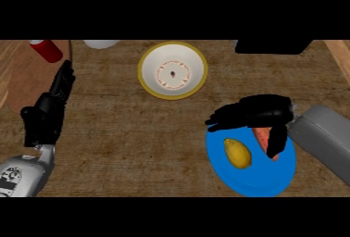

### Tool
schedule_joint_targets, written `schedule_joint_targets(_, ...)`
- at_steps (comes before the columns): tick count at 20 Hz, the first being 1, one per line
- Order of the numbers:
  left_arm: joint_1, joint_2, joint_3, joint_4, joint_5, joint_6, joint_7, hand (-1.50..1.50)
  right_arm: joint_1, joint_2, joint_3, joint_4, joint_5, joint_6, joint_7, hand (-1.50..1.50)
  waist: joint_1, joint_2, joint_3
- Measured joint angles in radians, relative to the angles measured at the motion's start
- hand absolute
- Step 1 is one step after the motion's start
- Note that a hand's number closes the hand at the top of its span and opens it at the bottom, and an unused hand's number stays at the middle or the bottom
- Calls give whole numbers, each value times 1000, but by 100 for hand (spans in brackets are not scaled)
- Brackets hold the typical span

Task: Pick the lemon from the plate and place it in the bowl

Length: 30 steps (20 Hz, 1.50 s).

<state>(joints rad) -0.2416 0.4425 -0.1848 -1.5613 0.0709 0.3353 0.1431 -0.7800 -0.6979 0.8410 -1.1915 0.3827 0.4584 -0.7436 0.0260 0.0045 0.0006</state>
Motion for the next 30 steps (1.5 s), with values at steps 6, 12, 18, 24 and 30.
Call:
schedule_joint_targets(6, 6, -19, 15, -1, -24, -10, 3, 0, 15, 55, 41, 89, 115, -55, -17, -150, -11, -1, 0)
schedule_joint_targets(12, 11, -32, 34, -17, -45, -26, 17, 0, 17, 140, 41, 162, 176, -59, -17, -150, -14, -3, 0)
schedule_joint_targets(18, 3, -45, 62, -14, -57, -47, 16, 0, 46, 229, 50, 261, 249, -104, -51, -150, -15, -2, 0)
schedule_joint_targets(24, 11, -67, 86, 13, -69, -67, -15, 0, 48, 267, 43, 303, 327, -162, -107, 150, -16, -5, -2)
schedule_joint_targets(30, 35, -79, 88, -56, -97, -75, 41, 0, 53, 308, 9, 326, 378, -207, -156, 150, -15, -10, -4)
